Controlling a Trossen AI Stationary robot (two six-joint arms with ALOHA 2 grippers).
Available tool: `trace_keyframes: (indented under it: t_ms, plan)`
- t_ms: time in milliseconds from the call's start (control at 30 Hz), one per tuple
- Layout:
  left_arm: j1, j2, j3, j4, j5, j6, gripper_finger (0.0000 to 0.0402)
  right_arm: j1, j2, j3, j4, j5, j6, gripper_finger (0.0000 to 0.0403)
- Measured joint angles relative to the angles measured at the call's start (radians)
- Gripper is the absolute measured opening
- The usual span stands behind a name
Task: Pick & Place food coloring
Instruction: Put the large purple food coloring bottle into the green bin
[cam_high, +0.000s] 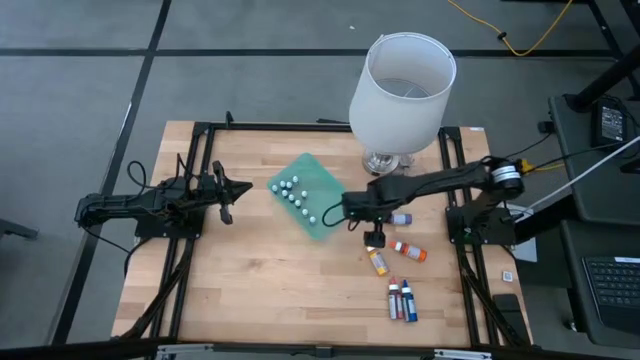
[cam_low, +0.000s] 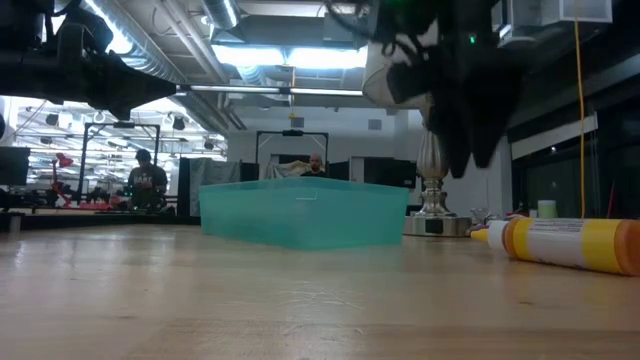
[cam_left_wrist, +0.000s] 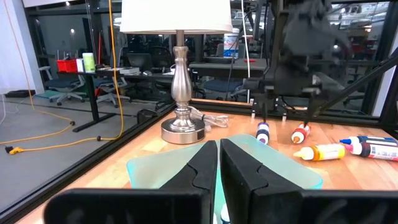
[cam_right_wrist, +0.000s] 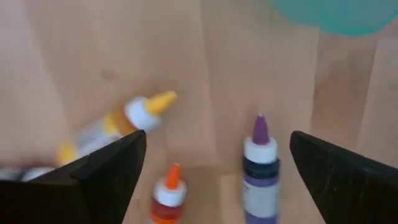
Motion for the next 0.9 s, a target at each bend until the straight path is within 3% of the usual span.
trace_keyframes:
  t_ms: [200,500,900]
  plan:
    - [0.000,0.000,0.000,0.000,0.000,0.000,0.0009,-0.016,0.073,-0.001,-0.061,0.037,-0.079,0.0397]
    - [0.000,0.000,0.000,0.000,0.000,0.000,0.0015,-0.081,0.087,0.002,-0.049,0.038,-0.143,0.0397]
    - [0.000,0.000,0.000,0.000,0.000,0.000,0.0010,-0.142,0.251,0.222,-0.202,0.053,-0.161,0.0397]
